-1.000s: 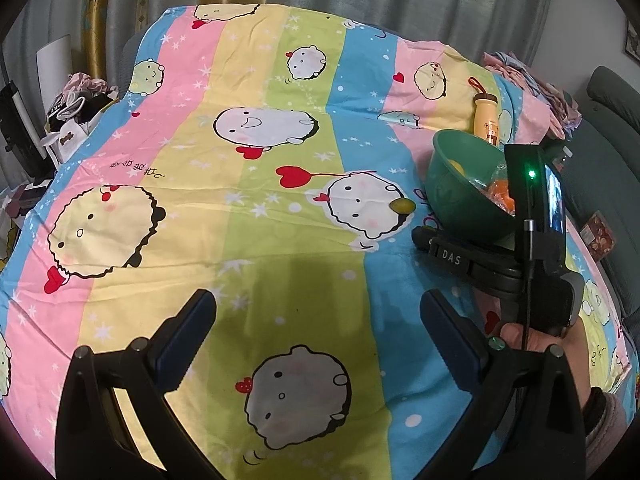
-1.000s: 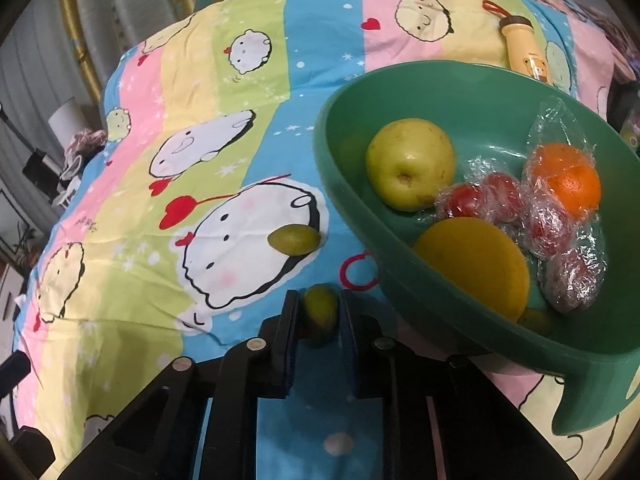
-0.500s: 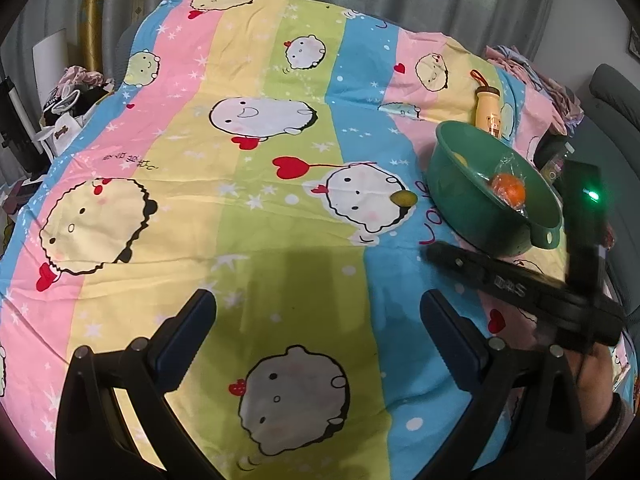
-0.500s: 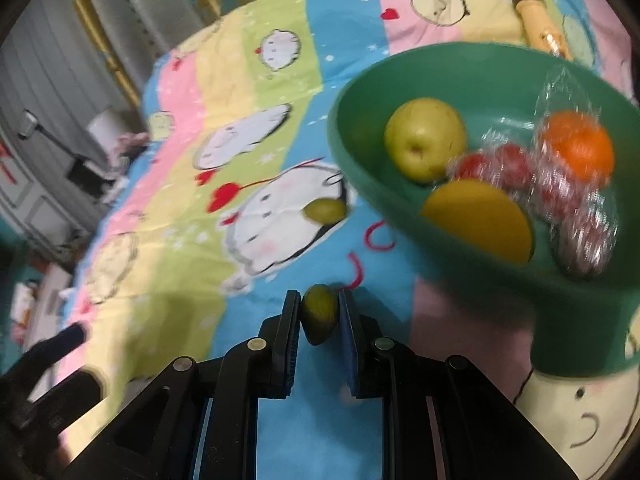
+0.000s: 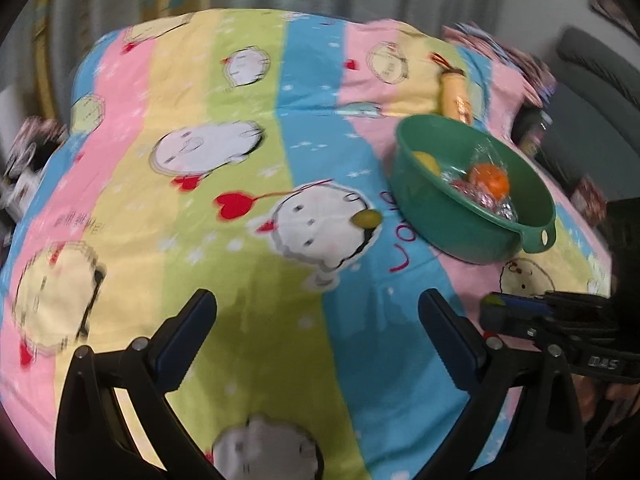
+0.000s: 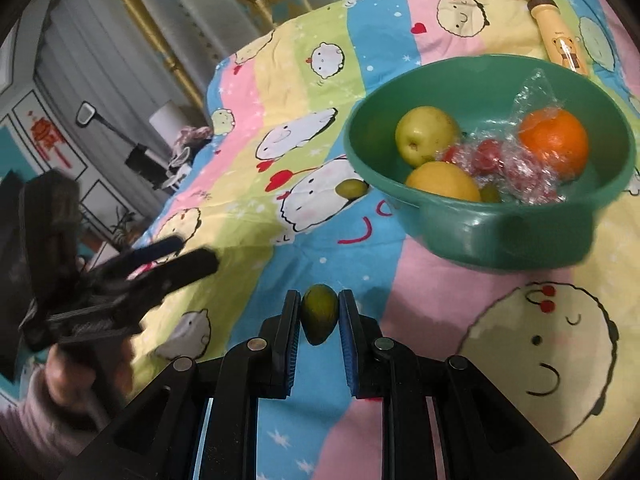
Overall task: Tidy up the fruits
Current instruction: 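Lift the held olive and carry it toward the green basin, then lower the olive into the basin and open the right gripper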
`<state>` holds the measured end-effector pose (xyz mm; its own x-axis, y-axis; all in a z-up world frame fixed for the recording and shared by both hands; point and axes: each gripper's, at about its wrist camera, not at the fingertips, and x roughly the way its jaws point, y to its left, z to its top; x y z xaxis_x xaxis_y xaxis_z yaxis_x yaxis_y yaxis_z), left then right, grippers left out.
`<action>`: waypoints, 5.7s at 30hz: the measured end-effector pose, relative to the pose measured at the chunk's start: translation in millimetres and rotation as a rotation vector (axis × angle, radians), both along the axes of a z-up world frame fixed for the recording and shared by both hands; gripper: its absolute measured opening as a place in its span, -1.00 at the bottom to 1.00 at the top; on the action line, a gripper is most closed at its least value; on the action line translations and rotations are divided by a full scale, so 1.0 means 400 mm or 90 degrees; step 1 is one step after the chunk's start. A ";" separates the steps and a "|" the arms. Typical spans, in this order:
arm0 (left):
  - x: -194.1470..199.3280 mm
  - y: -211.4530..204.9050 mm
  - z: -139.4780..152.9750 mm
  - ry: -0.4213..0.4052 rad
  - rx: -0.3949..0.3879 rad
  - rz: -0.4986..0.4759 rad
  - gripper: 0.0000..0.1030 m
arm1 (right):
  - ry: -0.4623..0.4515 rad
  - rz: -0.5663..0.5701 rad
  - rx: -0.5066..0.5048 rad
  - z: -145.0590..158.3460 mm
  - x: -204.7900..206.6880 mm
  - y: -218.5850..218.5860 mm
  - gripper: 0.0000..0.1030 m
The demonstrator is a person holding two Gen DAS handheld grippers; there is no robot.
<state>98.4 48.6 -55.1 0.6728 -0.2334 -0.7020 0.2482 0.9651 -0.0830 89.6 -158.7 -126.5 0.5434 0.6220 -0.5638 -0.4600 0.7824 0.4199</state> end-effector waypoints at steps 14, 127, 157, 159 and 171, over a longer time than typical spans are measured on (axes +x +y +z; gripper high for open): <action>0.206 -0.127 -0.083 0.028 0.025 -0.154 0.34 | -0.010 0.013 0.066 -0.008 -0.022 -0.064 -0.59; 0.098 -0.372 0.183 -0.041 0.019 -0.054 -0.62 | -0.178 -0.145 0.082 0.267 0.047 -0.267 -0.59; 0.189 -0.394 0.095 0.037 0.043 -0.052 -0.62 | -0.089 -0.162 -0.013 0.180 0.139 -0.250 -0.59; 0.192 -0.395 0.091 0.039 0.046 -0.055 -0.62 | -0.087 -0.161 -0.015 0.178 0.140 -0.247 -0.59; 0.202 -0.403 0.076 0.048 0.074 -0.064 -0.62 | -0.073 -0.159 -0.024 0.167 0.151 -0.237 -0.59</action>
